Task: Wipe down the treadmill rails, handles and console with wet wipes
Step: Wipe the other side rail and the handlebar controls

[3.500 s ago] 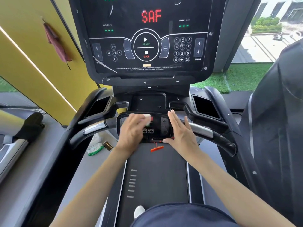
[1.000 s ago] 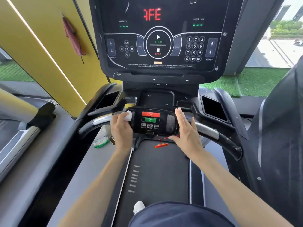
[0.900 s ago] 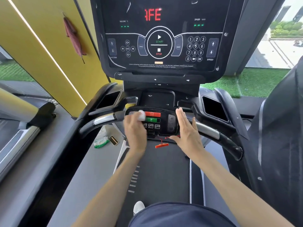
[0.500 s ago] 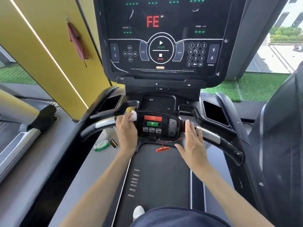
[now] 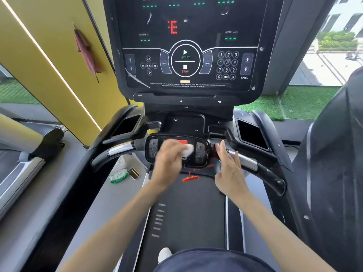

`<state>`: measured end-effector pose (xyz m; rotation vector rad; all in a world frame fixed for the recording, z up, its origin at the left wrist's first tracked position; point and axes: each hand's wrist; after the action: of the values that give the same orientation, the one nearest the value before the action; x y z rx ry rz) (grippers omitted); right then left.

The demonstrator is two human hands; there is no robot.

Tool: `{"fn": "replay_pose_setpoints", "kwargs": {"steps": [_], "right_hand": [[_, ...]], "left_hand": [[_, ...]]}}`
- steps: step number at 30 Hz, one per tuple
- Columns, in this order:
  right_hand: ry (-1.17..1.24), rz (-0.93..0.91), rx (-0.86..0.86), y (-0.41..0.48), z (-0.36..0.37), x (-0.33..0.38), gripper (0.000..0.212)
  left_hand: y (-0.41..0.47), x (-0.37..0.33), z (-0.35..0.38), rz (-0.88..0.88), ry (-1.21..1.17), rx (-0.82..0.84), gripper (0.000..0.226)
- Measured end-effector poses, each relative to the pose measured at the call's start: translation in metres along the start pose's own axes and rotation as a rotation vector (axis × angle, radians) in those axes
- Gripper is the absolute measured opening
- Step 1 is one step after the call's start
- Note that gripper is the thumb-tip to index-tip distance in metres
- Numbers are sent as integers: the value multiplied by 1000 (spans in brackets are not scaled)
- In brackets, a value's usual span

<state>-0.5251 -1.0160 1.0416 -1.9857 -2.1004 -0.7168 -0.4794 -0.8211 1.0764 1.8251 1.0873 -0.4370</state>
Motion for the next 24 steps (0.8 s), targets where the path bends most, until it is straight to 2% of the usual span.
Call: {"fn": "replay_pose_setpoints", "kwargs": {"steps": [3,4,6,9,13,18,21,24], "right_hand": [[7,9,-5,0,1,2,101],[4,7,-7,0,1,2,99],[-6,-7,-12,0,0,2,97],[-1,-15,-27,0,-2,2,94],[13,0,-30,-1,-5,4,91],[13,-17,5,-1,-5,-2,93],[0,-33,31,-1,-5,-2,98],[10,-41,41,-1,-5,-3,100]], "left_hand": [[3,17,-25,-384,93,-369,26],[5,23,-26,-494,111,-435,27],[7,27,-17,-555,135,-462,30],[11,6,14,-463,151,-353,28],[11,-26,55,-213,63,-161,23],[-5,-20,62,85,20,87,22],[-21,-10,56,146,30,200,18],[-42,-6,44,219,19,324,26]]}}
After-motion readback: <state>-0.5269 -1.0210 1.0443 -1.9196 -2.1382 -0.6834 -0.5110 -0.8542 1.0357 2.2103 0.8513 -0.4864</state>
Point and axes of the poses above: each hand's wrist, its own y-axis towards the middle knuckle, its own z-axis out of the palm, x = y × z, and after that the axes turned 9 degrees about -y, right-handed
